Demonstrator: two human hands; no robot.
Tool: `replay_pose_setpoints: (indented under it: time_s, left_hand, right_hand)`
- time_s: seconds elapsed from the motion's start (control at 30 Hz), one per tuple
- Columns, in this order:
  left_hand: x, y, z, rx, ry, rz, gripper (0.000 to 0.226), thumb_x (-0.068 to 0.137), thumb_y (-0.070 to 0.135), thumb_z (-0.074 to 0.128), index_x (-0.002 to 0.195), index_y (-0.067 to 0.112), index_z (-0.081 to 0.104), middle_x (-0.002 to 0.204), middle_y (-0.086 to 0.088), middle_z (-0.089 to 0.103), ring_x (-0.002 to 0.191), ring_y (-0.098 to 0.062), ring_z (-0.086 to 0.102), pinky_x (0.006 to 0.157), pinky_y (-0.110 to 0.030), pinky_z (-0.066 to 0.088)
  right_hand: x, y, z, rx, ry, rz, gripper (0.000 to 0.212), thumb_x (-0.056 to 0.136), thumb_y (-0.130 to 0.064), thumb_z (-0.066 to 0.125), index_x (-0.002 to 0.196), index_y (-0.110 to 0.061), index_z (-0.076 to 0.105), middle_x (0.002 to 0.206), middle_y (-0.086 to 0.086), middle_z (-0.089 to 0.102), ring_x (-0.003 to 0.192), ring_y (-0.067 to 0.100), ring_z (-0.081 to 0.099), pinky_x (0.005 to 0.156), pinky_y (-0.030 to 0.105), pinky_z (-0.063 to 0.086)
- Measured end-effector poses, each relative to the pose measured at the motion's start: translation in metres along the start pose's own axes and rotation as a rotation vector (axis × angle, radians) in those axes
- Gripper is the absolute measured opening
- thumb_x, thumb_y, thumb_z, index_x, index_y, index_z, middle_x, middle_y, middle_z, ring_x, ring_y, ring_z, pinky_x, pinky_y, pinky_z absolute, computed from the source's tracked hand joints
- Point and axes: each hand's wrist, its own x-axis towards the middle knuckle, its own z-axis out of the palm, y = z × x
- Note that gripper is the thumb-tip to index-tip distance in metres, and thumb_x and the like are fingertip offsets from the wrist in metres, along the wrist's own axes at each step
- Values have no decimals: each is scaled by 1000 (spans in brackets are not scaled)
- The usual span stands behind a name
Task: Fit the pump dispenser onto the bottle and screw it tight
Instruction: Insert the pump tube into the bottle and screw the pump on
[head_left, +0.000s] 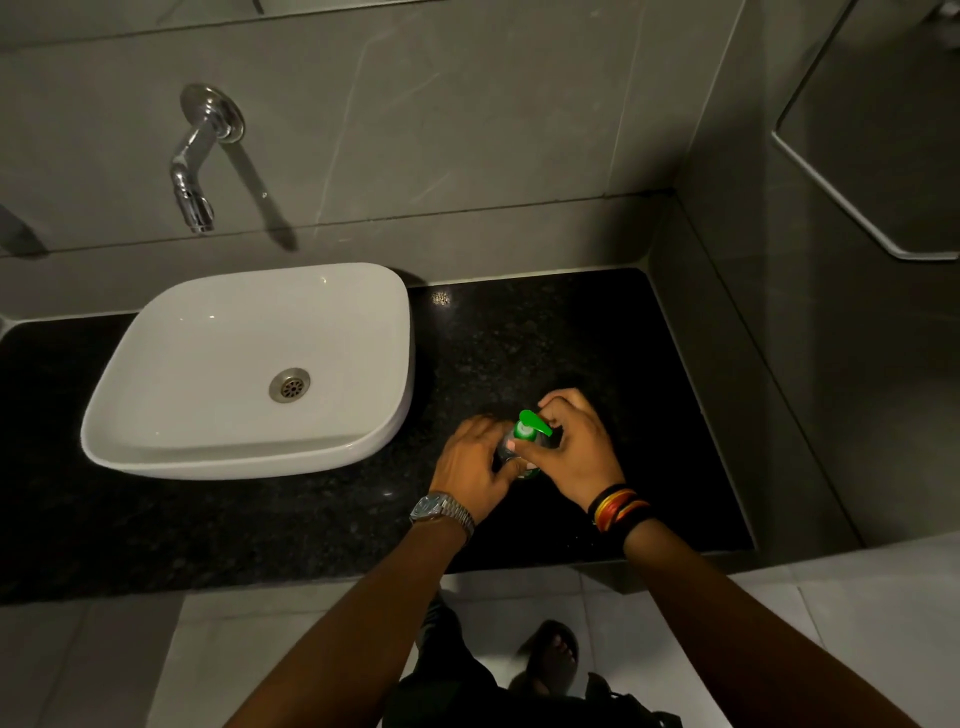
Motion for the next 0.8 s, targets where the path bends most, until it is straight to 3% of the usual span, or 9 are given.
replay_pose_setpoints:
  time_s: [0.17,0.3,0.4,0.47,0.63,0.8]
  left_hand:
    - [0,0,-1,12,-6,3,45,89,35,73,129,16,65,122,-6,69,118,-27,58,100,-42,49]
    - [2,1,0,21,-10,-10,47,89,40,72,129,16,65,123,-7,68,119,-27,58,101,-42,48]
    - [1,1,1,38,-9,-17,45,88,36,71,127,15,65,121,-7,68,119,-28,58,100,-44,49]
    - [0,2,2,36,-9,-22,44,87,34,71,127,16,65,120,-7,68,118,-29,58,100,-44,49]
    - [0,3,1,36,-12,-19,45,89,38,71,127,14,65,120,-7,68,117,-28,59,100,-43,48]
    - [0,4,1,40,-12,-15,44,88,37,72,125,14,65,120,-6,68,117,-28,58,99,-44,48]
  right_hand:
    - [2,4,-5,42,-137,-48,40,76,-31,84,111,-15,73,144,-5,45,128,11,48,104,28,46]
    - [7,6,-5,-56,-73,-94,34,71,-35,86,98,-15,75,124,-9,54,117,12,50,92,15,38]
    - [4,4,4,-142,26,-86,36,65,-40,87,81,-16,66,107,-6,58,101,13,51,81,20,39]
    - [2,6,5,-126,38,-64,38,64,-44,87,79,-17,64,109,-6,59,102,12,51,82,23,42]
    - [5,12,-5,-75,-102,-102,40,71,-42,83,103,-19,75,137,-9,50,124,11,44,100,26,41]
    - [3,6,-1,-137,4,-100,35,66,-39,87,84,-16,67,111,-4,57,103,16,52,84,18,37]
